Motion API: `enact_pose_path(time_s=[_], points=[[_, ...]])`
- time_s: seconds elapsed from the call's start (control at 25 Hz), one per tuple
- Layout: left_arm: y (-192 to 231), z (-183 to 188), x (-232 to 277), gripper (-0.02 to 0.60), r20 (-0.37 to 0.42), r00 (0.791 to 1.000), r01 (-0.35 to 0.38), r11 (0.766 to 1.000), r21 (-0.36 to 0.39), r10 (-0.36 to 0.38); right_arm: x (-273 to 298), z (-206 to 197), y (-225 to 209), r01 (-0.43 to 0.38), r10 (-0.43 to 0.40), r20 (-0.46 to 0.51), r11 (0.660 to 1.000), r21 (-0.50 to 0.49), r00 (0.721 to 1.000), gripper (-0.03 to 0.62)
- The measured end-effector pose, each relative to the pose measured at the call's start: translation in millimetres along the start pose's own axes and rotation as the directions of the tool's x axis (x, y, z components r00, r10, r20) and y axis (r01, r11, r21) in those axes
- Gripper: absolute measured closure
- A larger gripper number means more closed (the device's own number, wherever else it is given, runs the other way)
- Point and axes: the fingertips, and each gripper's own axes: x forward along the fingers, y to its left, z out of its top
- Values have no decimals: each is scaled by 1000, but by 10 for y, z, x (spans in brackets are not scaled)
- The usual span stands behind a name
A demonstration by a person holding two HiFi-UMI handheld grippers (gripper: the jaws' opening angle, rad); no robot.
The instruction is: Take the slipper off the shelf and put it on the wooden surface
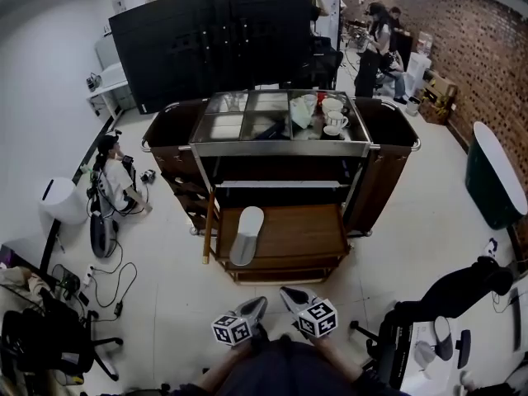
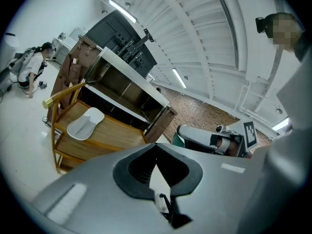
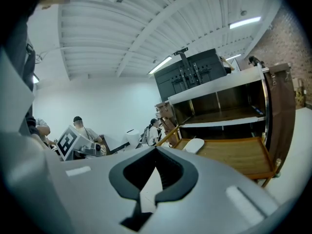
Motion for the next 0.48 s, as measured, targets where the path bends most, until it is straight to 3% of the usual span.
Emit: enact_pose_path(time_s=[0.48], points=[[66, 129, 99, 565, -19, 1000, 0, 1000, 8, 0, 118, 64, -116, 4, -4, 9, 1000, 15, 1000, 595]])
